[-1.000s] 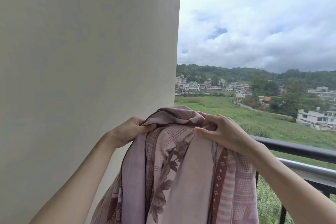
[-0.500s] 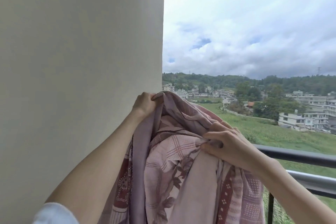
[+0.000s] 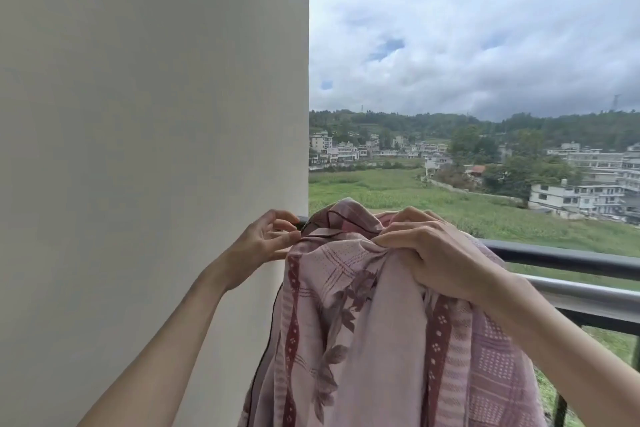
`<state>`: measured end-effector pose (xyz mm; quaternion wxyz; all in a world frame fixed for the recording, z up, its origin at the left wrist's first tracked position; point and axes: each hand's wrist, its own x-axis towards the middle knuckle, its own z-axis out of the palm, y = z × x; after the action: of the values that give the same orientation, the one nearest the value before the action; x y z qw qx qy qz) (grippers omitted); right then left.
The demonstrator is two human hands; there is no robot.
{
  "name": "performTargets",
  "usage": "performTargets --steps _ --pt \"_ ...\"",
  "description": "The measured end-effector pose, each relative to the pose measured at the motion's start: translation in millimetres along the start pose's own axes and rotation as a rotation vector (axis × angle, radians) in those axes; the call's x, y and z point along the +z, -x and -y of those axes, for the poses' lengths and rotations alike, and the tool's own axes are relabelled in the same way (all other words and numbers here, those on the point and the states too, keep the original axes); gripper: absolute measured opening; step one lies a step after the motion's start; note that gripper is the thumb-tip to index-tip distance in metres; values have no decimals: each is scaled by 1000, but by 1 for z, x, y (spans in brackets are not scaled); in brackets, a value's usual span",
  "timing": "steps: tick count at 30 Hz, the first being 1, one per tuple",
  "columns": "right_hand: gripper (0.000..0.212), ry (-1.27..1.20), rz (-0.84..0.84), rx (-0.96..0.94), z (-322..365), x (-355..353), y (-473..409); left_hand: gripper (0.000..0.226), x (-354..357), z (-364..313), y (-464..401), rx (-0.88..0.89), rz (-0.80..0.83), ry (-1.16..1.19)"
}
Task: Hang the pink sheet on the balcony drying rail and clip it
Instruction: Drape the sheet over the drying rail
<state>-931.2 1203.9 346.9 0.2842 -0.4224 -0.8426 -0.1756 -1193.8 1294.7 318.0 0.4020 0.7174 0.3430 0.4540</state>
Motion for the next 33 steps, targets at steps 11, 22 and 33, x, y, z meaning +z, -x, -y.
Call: performTargets --steps 11,22,33 --pt "26 -284 89 278 -33 7 -11 14 44 9 -25 269 -134 -226" --pt "62 -103 139 258 -10 7 -19 14 35 -6 35 139 -69 -243" --pt "88 -58 209 363 -29 15 -29 12 62 -12 4 127 -515 -459"
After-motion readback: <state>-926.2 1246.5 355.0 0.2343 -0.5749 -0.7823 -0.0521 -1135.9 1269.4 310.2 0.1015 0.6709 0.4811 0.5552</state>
